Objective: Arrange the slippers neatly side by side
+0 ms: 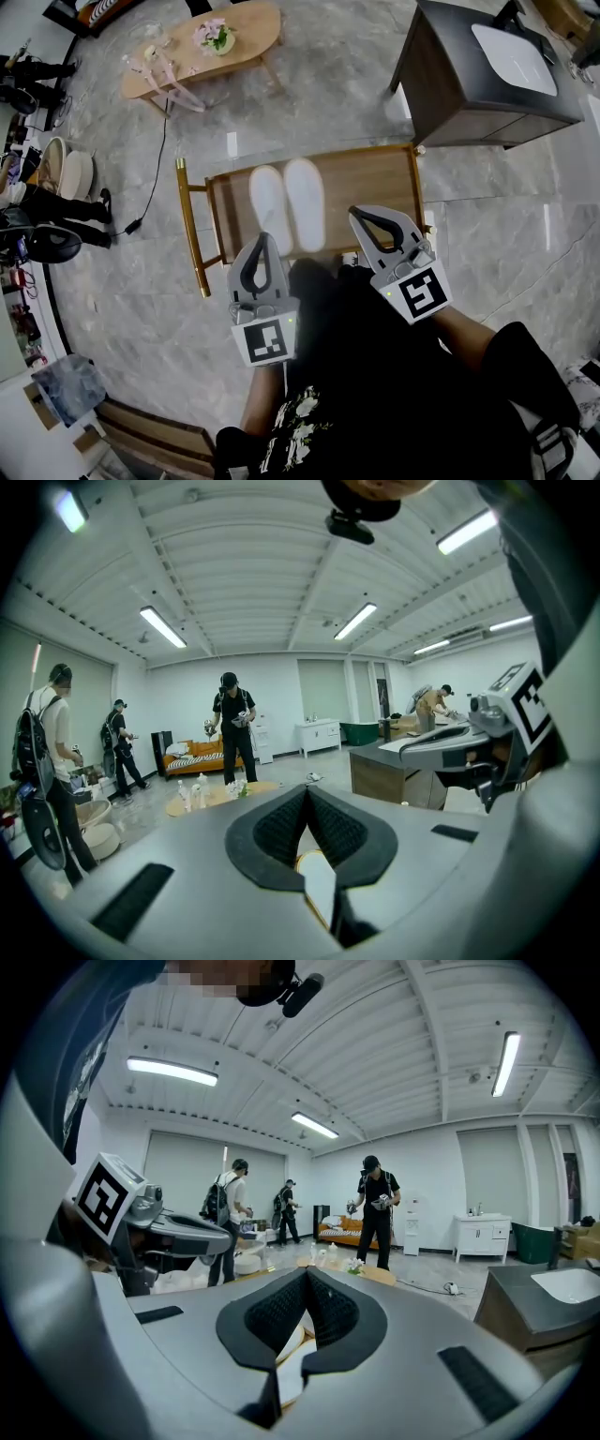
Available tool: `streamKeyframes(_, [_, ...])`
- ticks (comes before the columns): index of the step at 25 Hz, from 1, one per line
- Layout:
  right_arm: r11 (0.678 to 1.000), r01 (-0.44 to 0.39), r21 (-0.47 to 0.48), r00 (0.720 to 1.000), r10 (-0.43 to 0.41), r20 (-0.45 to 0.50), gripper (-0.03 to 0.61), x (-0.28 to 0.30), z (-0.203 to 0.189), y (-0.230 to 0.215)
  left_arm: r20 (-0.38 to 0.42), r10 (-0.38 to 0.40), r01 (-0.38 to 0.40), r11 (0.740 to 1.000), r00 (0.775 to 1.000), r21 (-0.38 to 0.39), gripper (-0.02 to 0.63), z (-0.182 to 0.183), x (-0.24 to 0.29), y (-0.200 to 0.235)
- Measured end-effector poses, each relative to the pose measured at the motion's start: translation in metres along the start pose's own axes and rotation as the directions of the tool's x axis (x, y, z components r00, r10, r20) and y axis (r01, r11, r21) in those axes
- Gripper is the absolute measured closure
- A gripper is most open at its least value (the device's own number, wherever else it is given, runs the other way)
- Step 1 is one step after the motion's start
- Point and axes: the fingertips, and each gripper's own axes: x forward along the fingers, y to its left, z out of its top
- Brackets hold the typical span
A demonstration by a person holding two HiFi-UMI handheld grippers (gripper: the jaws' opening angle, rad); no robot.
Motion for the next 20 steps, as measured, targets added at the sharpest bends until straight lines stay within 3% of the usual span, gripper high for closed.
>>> streamKeyframes(20, [0.999,-0.028,0.029,0.999,0.029,-0.027,0.58,0.002,-0.02,0.002,-0.075,-0.031,0.032,0.999,0.997,0.011,0.611,-0.016,0.002,-0.016])
